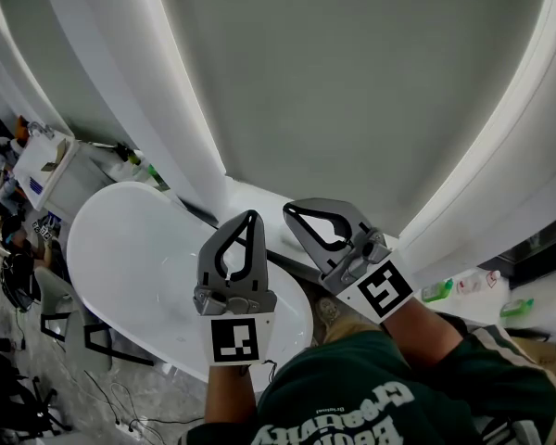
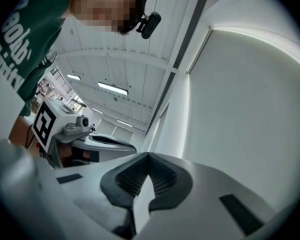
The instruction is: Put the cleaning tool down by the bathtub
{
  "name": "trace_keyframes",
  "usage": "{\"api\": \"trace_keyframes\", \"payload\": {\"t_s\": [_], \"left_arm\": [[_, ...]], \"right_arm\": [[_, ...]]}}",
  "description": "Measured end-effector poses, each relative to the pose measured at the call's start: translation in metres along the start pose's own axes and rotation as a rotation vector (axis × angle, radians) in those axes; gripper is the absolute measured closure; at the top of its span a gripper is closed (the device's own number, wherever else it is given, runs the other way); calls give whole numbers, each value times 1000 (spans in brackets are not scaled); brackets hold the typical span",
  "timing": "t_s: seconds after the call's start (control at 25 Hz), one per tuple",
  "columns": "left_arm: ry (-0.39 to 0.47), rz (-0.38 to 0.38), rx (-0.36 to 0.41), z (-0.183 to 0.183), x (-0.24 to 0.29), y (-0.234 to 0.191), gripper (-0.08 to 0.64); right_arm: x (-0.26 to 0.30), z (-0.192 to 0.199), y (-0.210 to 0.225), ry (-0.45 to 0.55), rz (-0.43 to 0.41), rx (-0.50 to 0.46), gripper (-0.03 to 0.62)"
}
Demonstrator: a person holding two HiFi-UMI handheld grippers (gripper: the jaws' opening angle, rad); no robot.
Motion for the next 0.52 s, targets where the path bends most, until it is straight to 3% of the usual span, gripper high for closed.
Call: {"api": "trace_keyframes", "payload": {"t_s": [0.52], "left_arm": [[36, -24, -9, -3, 9, 7, 554]], "right_arm": [[-6, 5, 12, -1, 5, 3, 580]]}}
Point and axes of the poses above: the fingertips, and each gripper's own axes: x forward along the fingers, y to its right, z out of its underside, the point moved 7 cm from there along -x, backward along the fingers, and after that the axes turned 9 degrees about y, right-handed, at the moved point
